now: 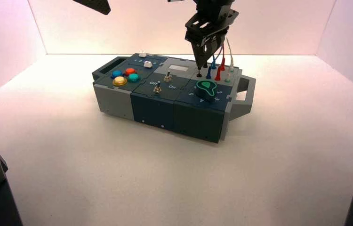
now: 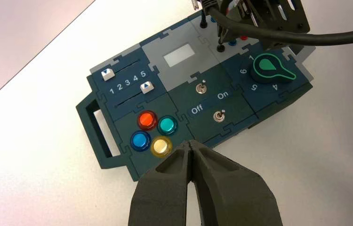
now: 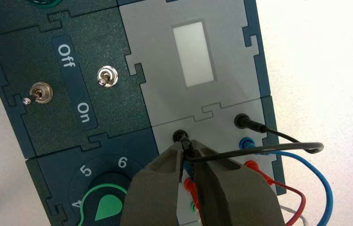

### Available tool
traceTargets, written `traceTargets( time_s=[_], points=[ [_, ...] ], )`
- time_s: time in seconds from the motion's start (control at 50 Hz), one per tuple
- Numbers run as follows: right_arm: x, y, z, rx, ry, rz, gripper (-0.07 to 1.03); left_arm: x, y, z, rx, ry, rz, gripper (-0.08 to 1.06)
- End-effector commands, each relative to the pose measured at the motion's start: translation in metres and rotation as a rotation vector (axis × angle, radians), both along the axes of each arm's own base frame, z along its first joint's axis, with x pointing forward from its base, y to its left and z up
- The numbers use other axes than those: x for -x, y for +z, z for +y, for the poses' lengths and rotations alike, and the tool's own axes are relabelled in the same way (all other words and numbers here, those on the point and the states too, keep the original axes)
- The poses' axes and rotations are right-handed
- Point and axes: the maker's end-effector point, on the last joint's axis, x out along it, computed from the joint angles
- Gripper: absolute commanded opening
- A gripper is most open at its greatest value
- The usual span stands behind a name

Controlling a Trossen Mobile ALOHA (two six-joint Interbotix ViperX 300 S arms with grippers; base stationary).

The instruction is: Insert the black wire.

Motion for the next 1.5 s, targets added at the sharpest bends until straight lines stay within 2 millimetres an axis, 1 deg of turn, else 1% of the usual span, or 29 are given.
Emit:
traceTargets(
  time_s=[0.02, 0.22, 0.5, 0.72, 1.08, 1.5],
  points=[
    [-0.005, 0.008, 0.003, -0.021, -0.004, -0.027, -0.02, -0.003, 0.006, -0.001, 0.005, -0.005, -0.023, -0.03],
    [-0.004, 0.010, 0.002, -0.019, -0.004, -0.024, -0.02, -0.003, 0.006, -0.001, 0.005, -0.005, -0.023, -0.03],
    [-0.003, 0.022, 0.001, -0.030, -0.006, -0.039, -0.02, -0.003, 0.006, -0.001, 0.005, -0.005, -0.023, -0.03],
    [-0.001, 0.021, 0.000, -0.028, -0.009, -0.033, -0.02, -0.003, 0.006, -0.001, 0.004, -0.005, -0.023, -0.03],
    [-0.003, 0.021, 0.002, -0.036, -0.009, -0.044, -0.02, -0.003, 0.006, -0.001, 0.005, -0.005, -0.023, -0.03],
    [-0.003, 0.014, 0.002, -0.029, -0.007, -0.036, -0.02, -0.003, 0.005, -0.001, 0.004, -0.005, -0.020, -0.03]
  ],
)
